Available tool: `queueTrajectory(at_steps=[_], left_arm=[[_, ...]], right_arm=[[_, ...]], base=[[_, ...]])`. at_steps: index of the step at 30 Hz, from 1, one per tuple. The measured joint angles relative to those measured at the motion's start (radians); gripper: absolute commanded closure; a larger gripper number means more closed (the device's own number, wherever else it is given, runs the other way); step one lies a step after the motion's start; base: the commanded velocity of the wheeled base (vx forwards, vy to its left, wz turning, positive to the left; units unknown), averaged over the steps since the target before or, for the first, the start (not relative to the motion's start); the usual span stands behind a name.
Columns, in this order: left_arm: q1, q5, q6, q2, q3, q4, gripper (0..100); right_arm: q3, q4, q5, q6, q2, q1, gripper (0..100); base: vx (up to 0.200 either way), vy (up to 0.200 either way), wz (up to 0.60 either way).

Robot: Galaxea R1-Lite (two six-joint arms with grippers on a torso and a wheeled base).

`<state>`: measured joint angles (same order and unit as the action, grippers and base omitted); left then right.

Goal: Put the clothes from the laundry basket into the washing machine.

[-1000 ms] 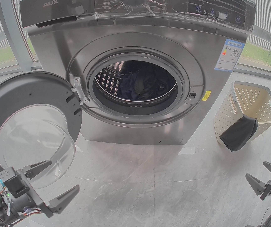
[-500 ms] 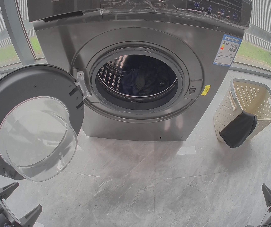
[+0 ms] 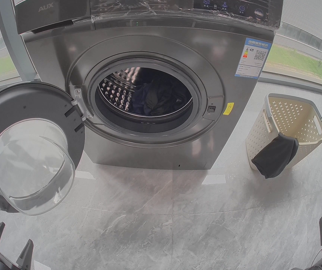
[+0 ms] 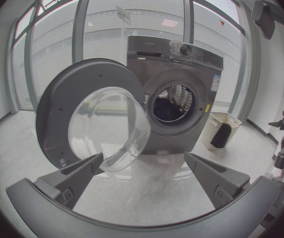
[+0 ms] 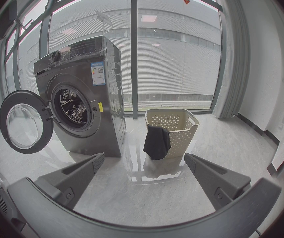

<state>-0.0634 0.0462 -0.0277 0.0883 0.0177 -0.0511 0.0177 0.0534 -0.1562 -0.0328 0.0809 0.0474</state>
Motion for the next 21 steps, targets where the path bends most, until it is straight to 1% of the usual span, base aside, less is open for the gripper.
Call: queueTrajectory(at_steps=[2, 5, 6, 8, 10, 11, 12, 14, 21], left_arm=[[0.044, -0.003, 0.013, -0.018, 0.000, 0.015, 0], [0.070, -0.014, 0.028, -0.042, 0.000, 0.041, 0], [0.070, -0.017, 0.031, -0.049, 0.000, 0.046, 0], [0.068, -0.021, 0.036, -0.059, 0.000, 0.051, 0], [0.065, -0.022, 0.037, -0.065, 0.000, 0.053, 0], [0.063, -0.022, 0.036, -0.068, 0.000, 0.053, 0], [0.063, -0.023, 0.035, -0.070, 0.000, 0.054, 0], [0.061, -0.025, 0.030, -0.073, 0.000, 0.055, 0], [0.060, -0.030, 0.012, -0.077, 0.000, 0.056, 0]], right_arm=[[0.000, 0.000, 0.010, 0.004, -0.017, -0.017, 0], [0.000, -0.003, 0.026, 0.004, -0.039, -0.033, 0], [0.000, -0.007, 0.041, 0.002, -0.044, -0.039, 0], [0.000, -0.021, 0.095, 0.006, -0.053, -0.046, 0], [0.000, -0.036, 0.141, 0.012, -0.058, -0.049, 0], [0.000, -0.041, 0.156, 0.017, -0.061, -0.051, 0], [0.000, -0.044, 0.159, 0.021, -0.062, -0.053, 0], [0.000, -0.053, 0.153, 0.039, -0.064, -0.054, 0], [0.000, -0.053, 0.151, 0.039, -0.068, -0.054, 0]], base=[[0.000, 0.000, 0.00], [0.000, 0.000, 0.00], [0.000, 0.000, 0.00], [0.000, 0.000, 0.00], [0.000, 0.000, 0.00], [0.000, 0.000, 0.00], [0.000, 0.000, 0.00], [0.000, -0.200, 0.00], [0.000, -0.200, 0.00]])
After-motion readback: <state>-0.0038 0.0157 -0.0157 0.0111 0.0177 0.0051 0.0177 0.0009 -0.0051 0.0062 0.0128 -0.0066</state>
